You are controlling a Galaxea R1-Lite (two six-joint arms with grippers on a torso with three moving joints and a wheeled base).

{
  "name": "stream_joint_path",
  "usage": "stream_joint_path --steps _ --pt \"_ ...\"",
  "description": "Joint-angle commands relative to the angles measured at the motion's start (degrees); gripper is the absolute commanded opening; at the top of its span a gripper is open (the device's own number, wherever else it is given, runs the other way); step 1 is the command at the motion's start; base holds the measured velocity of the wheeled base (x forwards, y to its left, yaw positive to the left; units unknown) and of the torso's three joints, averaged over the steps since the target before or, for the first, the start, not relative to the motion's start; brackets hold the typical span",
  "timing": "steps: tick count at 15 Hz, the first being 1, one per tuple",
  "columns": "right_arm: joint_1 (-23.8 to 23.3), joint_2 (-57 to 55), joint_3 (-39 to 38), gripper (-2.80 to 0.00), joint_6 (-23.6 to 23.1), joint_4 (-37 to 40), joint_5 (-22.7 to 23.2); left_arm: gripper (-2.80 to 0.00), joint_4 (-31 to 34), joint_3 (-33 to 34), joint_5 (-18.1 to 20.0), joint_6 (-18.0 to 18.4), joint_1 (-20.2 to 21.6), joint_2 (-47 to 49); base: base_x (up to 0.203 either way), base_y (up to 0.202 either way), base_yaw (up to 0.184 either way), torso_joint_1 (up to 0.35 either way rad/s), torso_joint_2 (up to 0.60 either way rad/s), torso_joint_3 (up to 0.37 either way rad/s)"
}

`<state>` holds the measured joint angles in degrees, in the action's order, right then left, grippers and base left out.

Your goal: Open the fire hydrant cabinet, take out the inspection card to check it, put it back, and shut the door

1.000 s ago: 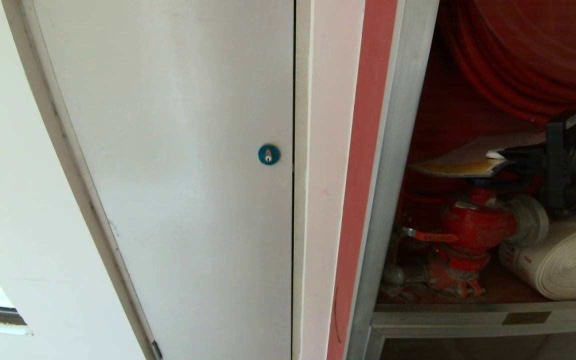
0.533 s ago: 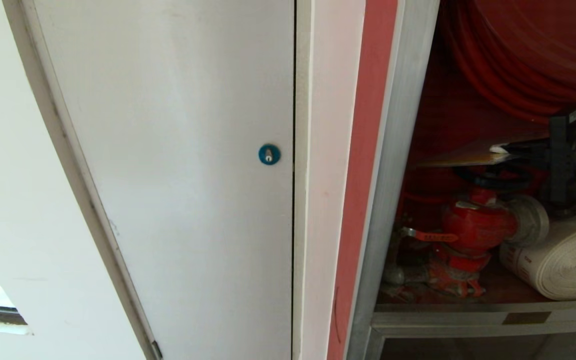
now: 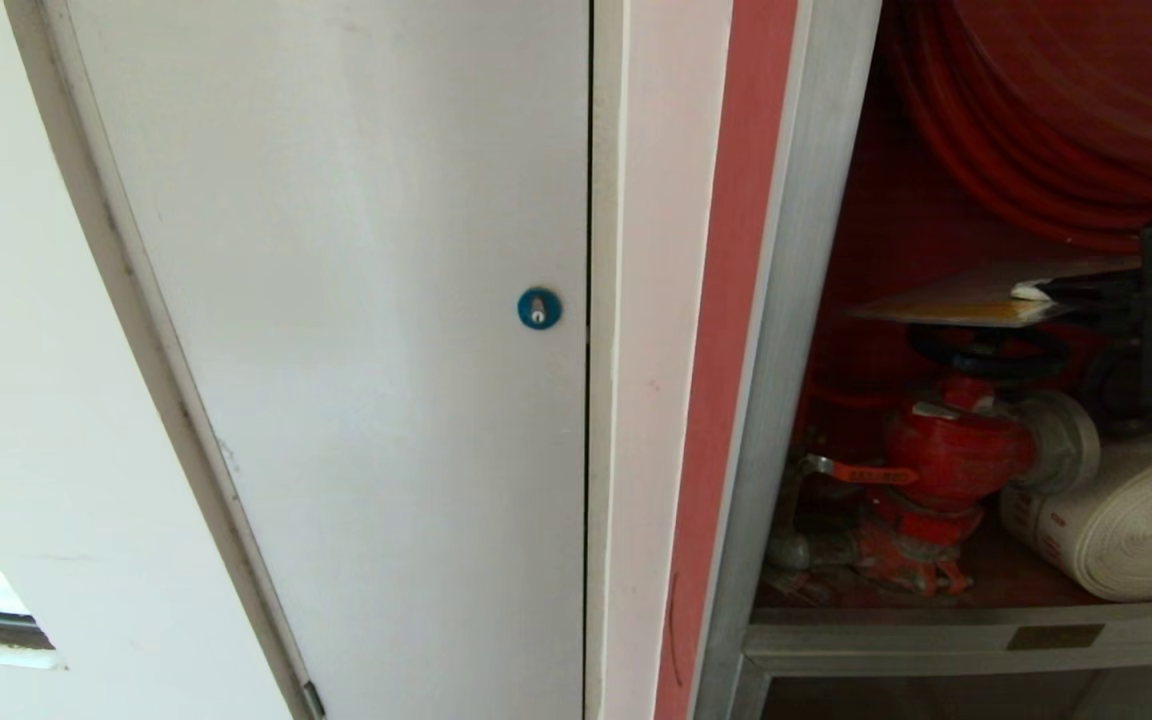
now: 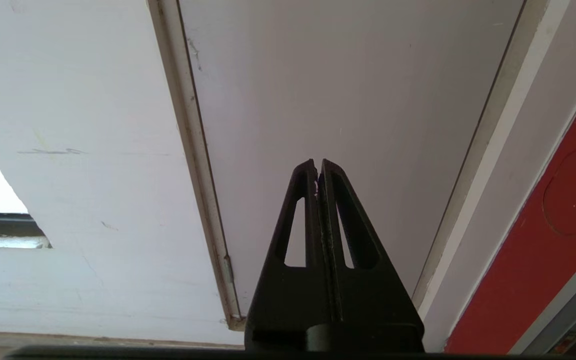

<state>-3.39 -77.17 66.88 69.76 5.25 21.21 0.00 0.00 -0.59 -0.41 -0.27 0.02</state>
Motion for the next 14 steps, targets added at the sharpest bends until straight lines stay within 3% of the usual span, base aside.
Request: stream_joint_path --steps 1,14 --pt "-0.17 0.53 0.28 -2.80 0.38 0.02 0.15 -2.80 0.00 0.00 -0.02 -0.03 0.00 0.00 0.000 0.000 0.000 0.000 0.00 0.000" --pt "-0.13 -3.79 2.64 -2.80 0.46 0.03 -3.54 -2.80 0.00 0.00 -0.02 -0.03 0.00 -0.02 0.000 0.000 0.000 0.000 0.00 0.000"
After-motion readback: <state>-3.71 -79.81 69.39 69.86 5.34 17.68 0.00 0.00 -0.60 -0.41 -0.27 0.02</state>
